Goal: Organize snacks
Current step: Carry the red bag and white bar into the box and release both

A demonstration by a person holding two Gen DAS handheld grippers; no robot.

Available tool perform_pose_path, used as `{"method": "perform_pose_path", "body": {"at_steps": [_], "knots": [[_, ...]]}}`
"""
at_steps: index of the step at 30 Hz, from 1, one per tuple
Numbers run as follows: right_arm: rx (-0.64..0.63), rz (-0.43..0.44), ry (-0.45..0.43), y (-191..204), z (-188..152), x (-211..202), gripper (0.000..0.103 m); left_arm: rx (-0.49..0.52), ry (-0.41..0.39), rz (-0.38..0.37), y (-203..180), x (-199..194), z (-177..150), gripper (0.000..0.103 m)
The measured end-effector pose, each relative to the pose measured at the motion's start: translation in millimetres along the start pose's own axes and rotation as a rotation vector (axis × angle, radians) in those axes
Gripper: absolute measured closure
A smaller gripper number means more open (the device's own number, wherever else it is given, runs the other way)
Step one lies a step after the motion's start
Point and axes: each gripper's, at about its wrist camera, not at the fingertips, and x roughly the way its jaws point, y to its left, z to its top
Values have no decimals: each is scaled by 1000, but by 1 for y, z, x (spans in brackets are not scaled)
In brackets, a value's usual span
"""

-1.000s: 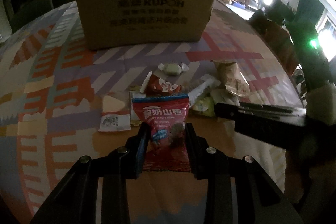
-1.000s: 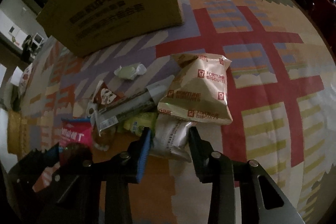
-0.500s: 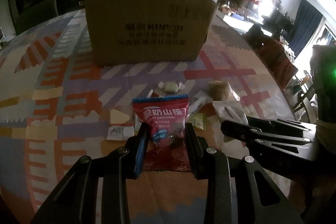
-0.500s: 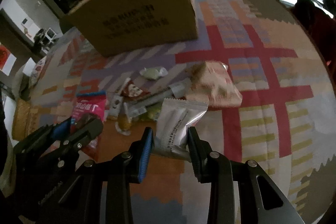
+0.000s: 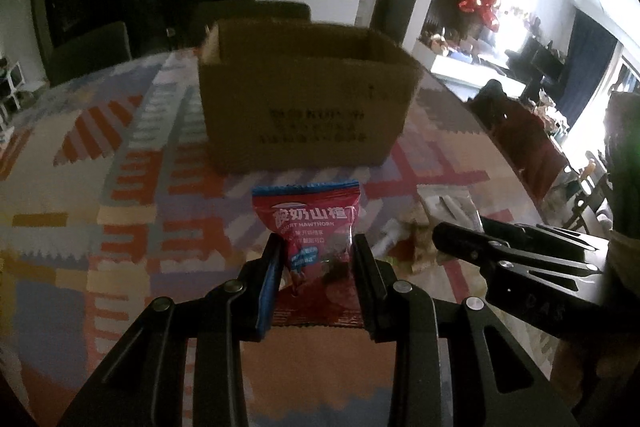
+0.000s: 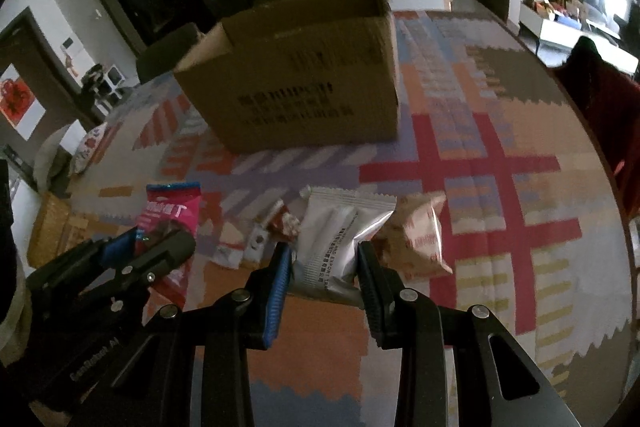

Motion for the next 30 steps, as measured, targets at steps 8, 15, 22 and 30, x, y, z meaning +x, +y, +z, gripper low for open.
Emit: {"method": "perform_pose_path", "body": {"at_steps": [8,15,22,30], "knots": [[-18,20,-97,10,36,-18,68,46,-95,35,2,-21,41,69],[-66,-2,-186,19,80,-24,68,57,-153,43,10,-26,88,69],[-81,10,-250,26,127,-33,68,77,-175,50,18,-24,134,69],[-168,-8,-289,40,166,-31,68,92,-153,47,27,-7,174,69]]}}
